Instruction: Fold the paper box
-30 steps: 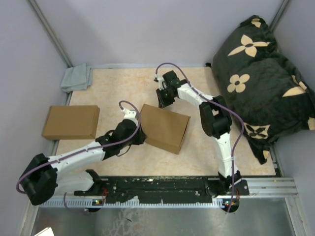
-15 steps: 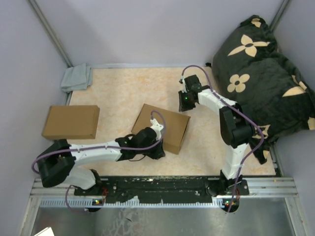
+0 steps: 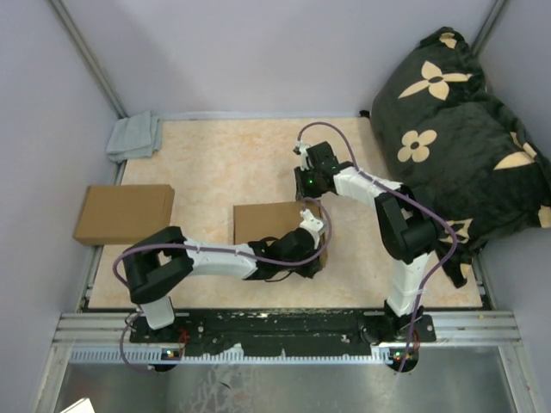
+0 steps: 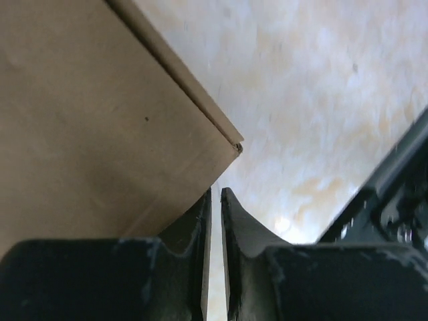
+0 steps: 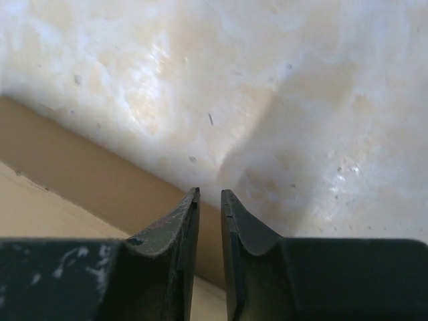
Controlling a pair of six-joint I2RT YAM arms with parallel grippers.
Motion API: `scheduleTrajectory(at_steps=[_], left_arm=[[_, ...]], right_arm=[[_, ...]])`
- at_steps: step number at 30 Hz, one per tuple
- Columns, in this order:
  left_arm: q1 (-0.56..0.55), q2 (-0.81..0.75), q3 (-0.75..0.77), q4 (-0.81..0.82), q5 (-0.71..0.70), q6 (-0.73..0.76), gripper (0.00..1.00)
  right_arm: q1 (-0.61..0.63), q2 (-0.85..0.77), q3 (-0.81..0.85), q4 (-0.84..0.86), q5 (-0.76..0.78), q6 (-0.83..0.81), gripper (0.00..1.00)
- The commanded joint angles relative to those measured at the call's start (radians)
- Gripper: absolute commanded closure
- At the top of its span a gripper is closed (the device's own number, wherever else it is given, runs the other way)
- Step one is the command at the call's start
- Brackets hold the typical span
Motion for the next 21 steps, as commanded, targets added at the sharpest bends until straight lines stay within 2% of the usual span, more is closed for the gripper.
scheduleTrajectory(at_steps=[1, 7, 14, 21], left_arm=[[0.038, 0.063, 0.147, 0.042, -0.29, 0.06, 0.84], [0.038, 0.028, 0.146, -0.027, -0.358, 0.084, 0.85], [0.038, -0.067, 0.051, -0.073, -0.351, 0.056, 0.85], [0.037, -0.147, 0.02, -0.1, -0.347, 0.051, 0.84]], right_arm=[[0.041, -0.027, 0.003, -0.106, -0.075, -0.025, 0.79], [0.04, 0.01, 0.051, -0.143, -0.035, -0.022, 0.79], [0.04, 0.014, 0.033, -0.135, 0.006, 0.004, 0.79], [0.04, -0.022, 0.015, -0.107, 0.008, 0.014, 0.78]])
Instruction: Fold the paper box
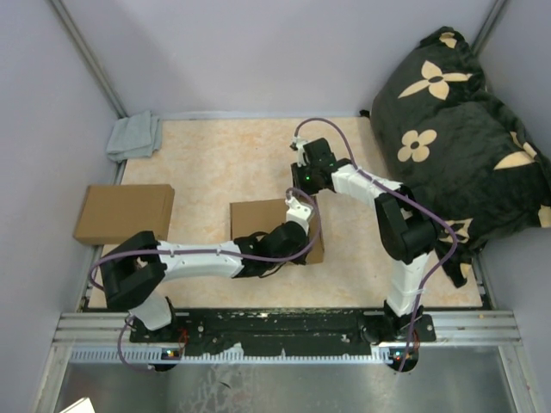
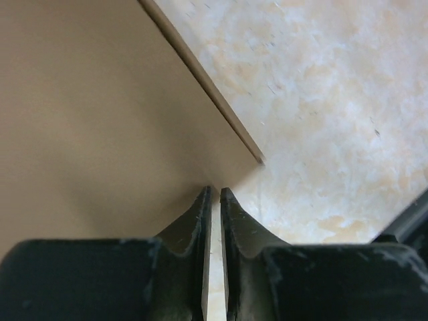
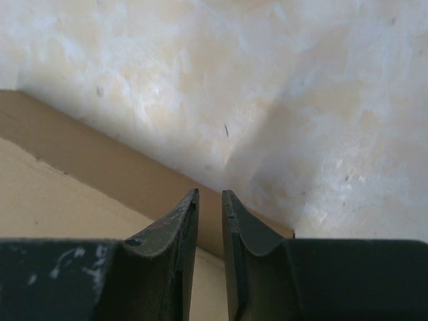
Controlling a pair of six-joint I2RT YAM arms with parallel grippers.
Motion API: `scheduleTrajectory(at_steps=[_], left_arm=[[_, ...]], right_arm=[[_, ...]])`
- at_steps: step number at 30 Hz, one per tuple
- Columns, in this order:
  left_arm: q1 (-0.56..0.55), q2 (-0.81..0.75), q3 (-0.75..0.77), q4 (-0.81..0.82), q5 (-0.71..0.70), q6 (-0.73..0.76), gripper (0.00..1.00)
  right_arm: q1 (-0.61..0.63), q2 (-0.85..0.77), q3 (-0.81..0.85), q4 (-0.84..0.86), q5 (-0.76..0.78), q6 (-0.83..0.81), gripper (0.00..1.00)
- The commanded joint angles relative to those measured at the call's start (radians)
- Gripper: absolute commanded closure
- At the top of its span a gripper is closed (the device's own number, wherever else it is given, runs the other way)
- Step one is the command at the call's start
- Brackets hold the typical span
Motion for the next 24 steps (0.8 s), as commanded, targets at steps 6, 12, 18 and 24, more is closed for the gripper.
scheduleTrajectory(at_steps=[6, 12, 18, 24], left_arm=[[0.028, -0.114, 0.006, -0.071, -0.111, 0.017, 0.78], [0.044, -0.195, 0.05, -0.135, -0.18, 0.113, 0.44], [0.224, -0.229, 0.137, -0.312, -0.14, 0.112, 0.39], [0.602, -0.219, 0.122, -0.399, 0.152, 0.084, 0.32]], right_arm=[[0.011, -0.064, 0.019, -0.167, 0.068, 0.0, 0.74], [-0.057, -0.218, 0.002, -0.12, 0.153, 0.018, 0.4], [-0.146, -0.413, -0.099, -0.068, 0.218, 0.056, 0.01], [-0.153, -0.608, -0.272, -0.001, 0.3, 0.085, 0.01]])
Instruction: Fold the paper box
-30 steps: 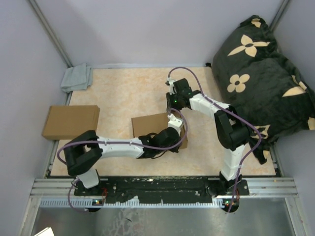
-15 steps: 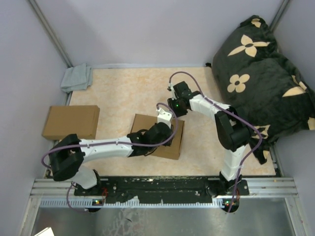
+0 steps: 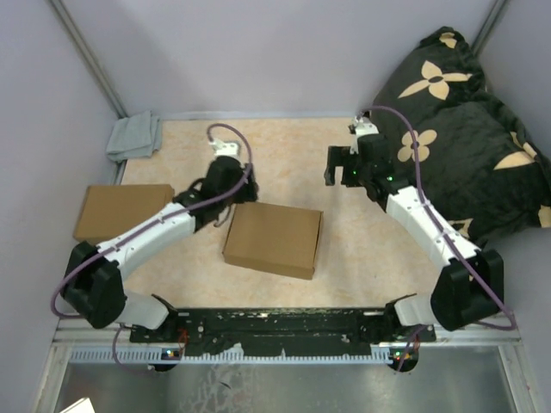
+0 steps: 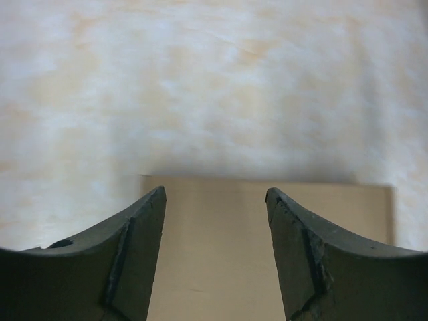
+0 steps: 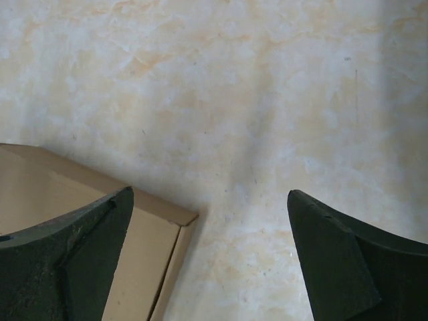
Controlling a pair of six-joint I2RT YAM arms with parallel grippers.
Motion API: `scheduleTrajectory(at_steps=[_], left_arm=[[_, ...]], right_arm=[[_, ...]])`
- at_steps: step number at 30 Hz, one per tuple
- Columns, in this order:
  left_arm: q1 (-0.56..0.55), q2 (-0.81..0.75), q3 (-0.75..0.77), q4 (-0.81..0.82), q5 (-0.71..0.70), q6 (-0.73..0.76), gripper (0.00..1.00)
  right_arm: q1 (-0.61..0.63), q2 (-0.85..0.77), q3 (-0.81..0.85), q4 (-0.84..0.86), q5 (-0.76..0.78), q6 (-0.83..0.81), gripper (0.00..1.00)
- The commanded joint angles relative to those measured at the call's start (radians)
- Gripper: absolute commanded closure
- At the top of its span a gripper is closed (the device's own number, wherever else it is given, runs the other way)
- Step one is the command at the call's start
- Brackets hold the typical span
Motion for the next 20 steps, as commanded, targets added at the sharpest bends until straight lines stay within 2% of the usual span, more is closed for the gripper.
scheduleTrajectory(at_steps=[1, 5, 10, 14, 20], left_arm=[[0.248, 0.037, 0.025, -0.165, 0.241, -0.008, 0.32], [0.316, 0.073, 0.05, -0.251, 0.237, 0.038, 0.31], [0.338, 0.027, 0.005, -0.251, 0.215, 0.09, 0.29], [0.346, 0.006, -0.019, -0.268, 0.142, 0.143, 0.29], [0.348, -0.058, -0.053, -0.291, 0.114, 0.202, 0.28]], right_arm=[[0.01, -0.119, -0.095, 0.043, 0.113, 0.042, 0.01], [0.01, -0.228, -0.168, 0.016, 0.135, 0.049, 0.01], [0.01, -0.362, -0.28, 0.065, 0.08, 0.044, 0.01], [0.01, -0.383, -0.296, 0.057, 0.062, 0.047, 0.01], [0.01, -0.425, -0.315, 0.09, 0.086, 0.047, 0.01]])
